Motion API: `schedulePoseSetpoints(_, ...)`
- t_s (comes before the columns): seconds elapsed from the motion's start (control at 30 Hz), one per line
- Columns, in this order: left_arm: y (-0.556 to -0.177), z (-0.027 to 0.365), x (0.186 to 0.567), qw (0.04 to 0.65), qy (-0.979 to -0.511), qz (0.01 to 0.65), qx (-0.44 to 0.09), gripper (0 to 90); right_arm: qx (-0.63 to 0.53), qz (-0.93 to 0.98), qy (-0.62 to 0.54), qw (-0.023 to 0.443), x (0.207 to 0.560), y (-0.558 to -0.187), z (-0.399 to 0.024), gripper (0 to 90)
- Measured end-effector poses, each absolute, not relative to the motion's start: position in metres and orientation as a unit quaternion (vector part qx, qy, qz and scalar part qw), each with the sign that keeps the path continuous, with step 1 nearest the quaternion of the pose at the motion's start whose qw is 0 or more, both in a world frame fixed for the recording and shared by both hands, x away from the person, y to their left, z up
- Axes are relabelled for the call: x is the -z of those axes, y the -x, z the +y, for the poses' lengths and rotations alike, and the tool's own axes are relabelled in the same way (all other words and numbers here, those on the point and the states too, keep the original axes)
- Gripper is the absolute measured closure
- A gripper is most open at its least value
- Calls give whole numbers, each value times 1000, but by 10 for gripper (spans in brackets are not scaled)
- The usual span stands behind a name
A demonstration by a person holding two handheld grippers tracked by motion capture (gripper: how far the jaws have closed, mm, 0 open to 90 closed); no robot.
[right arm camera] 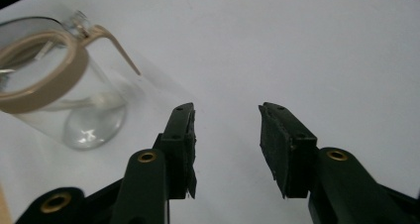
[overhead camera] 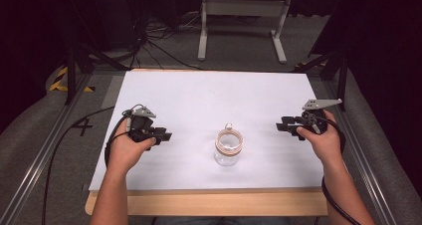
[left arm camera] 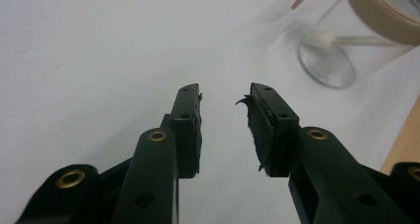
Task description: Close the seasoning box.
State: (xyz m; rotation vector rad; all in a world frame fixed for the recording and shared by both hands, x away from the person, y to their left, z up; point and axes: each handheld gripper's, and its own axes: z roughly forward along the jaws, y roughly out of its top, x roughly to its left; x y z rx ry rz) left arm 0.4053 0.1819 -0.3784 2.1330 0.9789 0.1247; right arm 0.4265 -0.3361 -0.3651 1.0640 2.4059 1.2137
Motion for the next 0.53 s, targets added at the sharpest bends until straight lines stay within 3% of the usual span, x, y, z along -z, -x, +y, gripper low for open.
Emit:
schedulePoseSetpoints(0.3, -417, 186, 401, 384, -831, 399, -50, 600, -378, 831, -391, 120, 406, -446, -349, 486)
schedulePoseSetpoints(0.53, -418, 187, 403, 383, -828, 403, -68, 503, -382, 824, -400, 120, 408, -447, -351, 462)
